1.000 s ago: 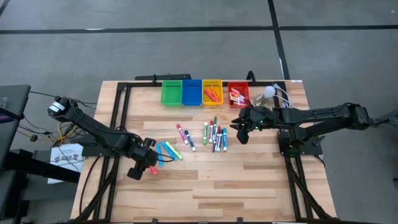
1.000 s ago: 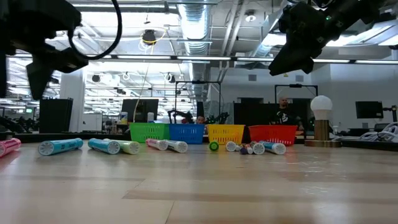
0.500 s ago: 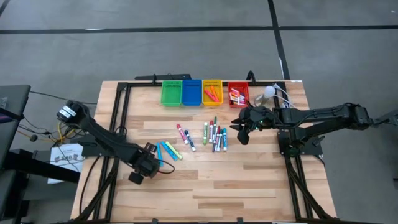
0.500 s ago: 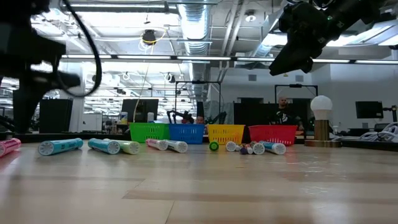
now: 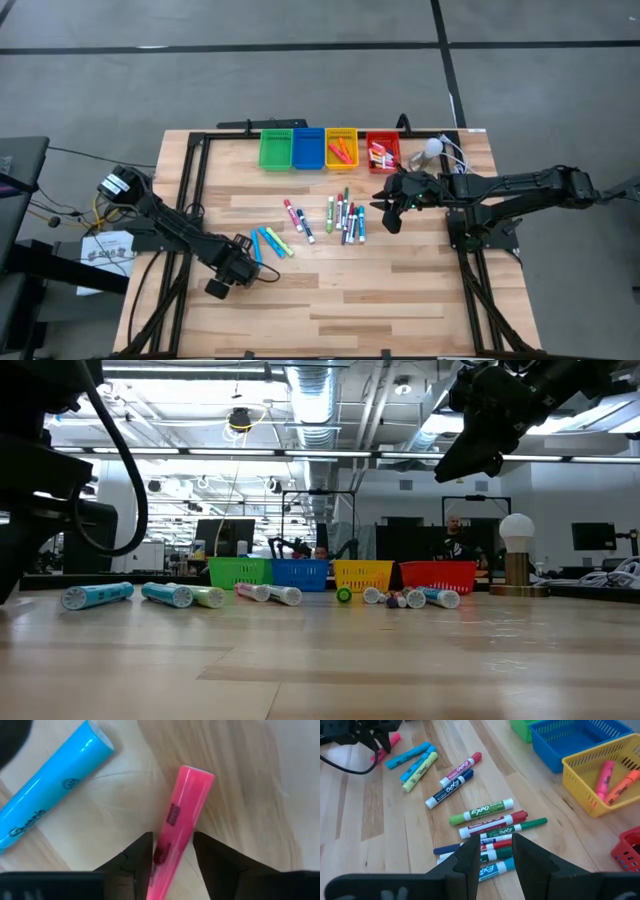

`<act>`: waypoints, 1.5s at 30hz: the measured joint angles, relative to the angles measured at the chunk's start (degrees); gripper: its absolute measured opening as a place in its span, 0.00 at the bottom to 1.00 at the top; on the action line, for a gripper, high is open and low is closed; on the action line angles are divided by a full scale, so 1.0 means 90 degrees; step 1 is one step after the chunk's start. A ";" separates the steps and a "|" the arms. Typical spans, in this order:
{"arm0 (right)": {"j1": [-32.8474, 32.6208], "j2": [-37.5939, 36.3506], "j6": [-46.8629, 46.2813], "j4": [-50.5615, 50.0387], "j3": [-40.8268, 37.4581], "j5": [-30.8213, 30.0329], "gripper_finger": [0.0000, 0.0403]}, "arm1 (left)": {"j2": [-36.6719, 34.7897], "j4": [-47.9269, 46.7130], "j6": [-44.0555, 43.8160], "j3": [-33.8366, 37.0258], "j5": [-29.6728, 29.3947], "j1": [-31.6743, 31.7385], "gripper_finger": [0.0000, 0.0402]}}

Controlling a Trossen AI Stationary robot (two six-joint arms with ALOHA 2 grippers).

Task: Pick & Place Markers
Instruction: Put the pink highlighter into the yellow basket

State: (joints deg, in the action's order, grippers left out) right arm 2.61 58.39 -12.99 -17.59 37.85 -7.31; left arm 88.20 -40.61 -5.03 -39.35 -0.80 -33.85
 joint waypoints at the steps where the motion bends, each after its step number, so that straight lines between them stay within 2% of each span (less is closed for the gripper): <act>1: 0.0000 0.0000 0.0000 -0.0004 0.0000 0.0000 0.25 | -0.0007 0.0011 0.0021 0.0003 0.0027 0.0000 0.34; 7: 0.0002 0.0000 0.0002 0.0013 0.0000 -0.0012 0.25 | -0.0206 0.0109 0.0027 0.0030 0.0289 0.0128 0.16; 14: 0.0002 0.0000 -0.0004 0.0121 0.0000 -0.0015 0.25 | -0.0743 0.0269 0.0006 0.0044 0.0403 0.0514 0.16; 23: 0.0015 0.0000 0.0144 0.0395 0.0000 -0.0036 0.25 | -0.2017 0.0184 -0.0298 -0.0019 0.0381 0.1021 0.18; 26: 0.0015 0.0000 0.0170 0.0395 0.0000 -0.0142 0.25 | -0.2391 0.0183 -0.0382 -0.0022 -0.0076 0.1358 0.16; 30: 0.0015 0.0000 0.0175 0.0396 0.0000 -0.0506 0.25 | -0.2730 0.0414 -0.0377 -0.0024 -0.1434 0.2024 0.18; 33: 0.0015 0.0000 0.0166 0.0424 0.0000 -0.0758 0.25 | -0.2869 0.1255 -0.0305 -0.0024 -0.2266 0.2703 0.18; 37: 0.0015 0.0000 0.0164 0.0746 0.0000 -0.0861 0.25 | -0.2891 0.3189 0.0082 -0.0027 -0.2452 0.3694 0.17; 41: 0.0015 0.0000 0.0161 0.1165 0.0000 -0.0862 0.25 | -0.2758 0.5594 0.0494 -0.0034 -0.1812 0.4613 0.18; 45: 0.0015 0.0000 -0.0065 0.1447 0.0000 -0.0865 0.25 | -0.2434 0.7589 0.0229 -0.0041 -0.1078 0.5342 0.17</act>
State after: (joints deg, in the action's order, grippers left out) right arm 2.74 58.39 -13.58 -4.57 37.85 -15.10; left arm 66.30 27.69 -2.98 -39.72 -10.50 14.23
